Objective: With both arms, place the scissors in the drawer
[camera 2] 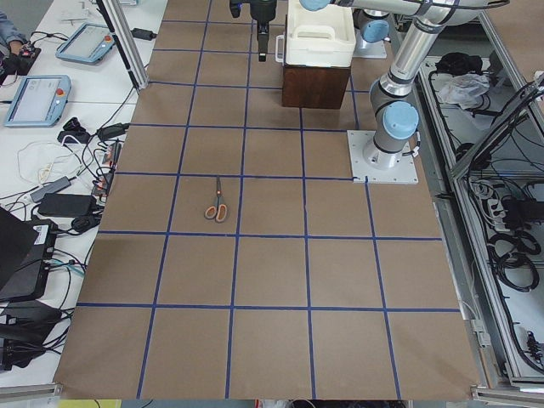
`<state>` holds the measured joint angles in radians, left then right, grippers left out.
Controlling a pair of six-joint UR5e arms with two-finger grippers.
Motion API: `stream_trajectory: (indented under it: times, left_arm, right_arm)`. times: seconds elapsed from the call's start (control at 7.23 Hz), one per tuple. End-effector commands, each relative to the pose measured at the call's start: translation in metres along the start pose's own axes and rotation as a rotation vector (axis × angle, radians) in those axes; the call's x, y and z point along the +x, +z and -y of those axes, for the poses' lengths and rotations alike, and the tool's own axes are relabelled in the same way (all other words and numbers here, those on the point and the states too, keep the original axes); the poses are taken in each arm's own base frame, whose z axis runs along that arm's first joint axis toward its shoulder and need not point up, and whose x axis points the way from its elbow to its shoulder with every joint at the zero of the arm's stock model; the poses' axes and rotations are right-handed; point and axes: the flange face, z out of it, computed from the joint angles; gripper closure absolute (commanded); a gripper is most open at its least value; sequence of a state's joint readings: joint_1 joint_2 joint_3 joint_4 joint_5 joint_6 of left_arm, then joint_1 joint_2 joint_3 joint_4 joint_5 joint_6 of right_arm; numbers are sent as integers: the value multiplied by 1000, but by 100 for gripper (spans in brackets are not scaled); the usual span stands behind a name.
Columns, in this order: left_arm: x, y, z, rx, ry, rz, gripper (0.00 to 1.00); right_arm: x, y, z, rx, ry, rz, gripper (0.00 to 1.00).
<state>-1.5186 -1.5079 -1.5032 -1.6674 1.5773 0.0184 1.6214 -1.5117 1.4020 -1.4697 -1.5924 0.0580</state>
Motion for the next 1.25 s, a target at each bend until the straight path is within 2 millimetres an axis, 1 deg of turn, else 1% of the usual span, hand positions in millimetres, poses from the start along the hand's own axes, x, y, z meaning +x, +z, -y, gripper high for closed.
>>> stream_trajectory:
  times: [0.0,0.28,0.42,0.55,0.69,0.83,0.97,1.11]
  left_arm:
    - [0,0,0,0,0,1,0]
    - [0,0,-2,-3,2,3,0]
    - [0,9,-4,-23,3,-1,0]
    - [-3,24,-3,-34,25,3,0]
    - [-15,34,13,-11,216,5,0]
    - [-42,46,37,32,392,44,0]
    - [-80,70,55,-56,599,135,0]
    - [-114,84,74,-45,797,121,0]
  right_arm:
    - [1,1,1,-1,0,0,0]
    - [2,-2,4,26,2,8,0]
    - [-1,-2,3,26,-1,6,0]
    - [1,-1,3,21,2,1,0]
    - [0,-1,4,25,1,0,0]
    - [-2,1,6,32,-1,10,0]
    - [-2,10,11,63,30,11,0]
    - [-3,27,16,63,271,13,0]
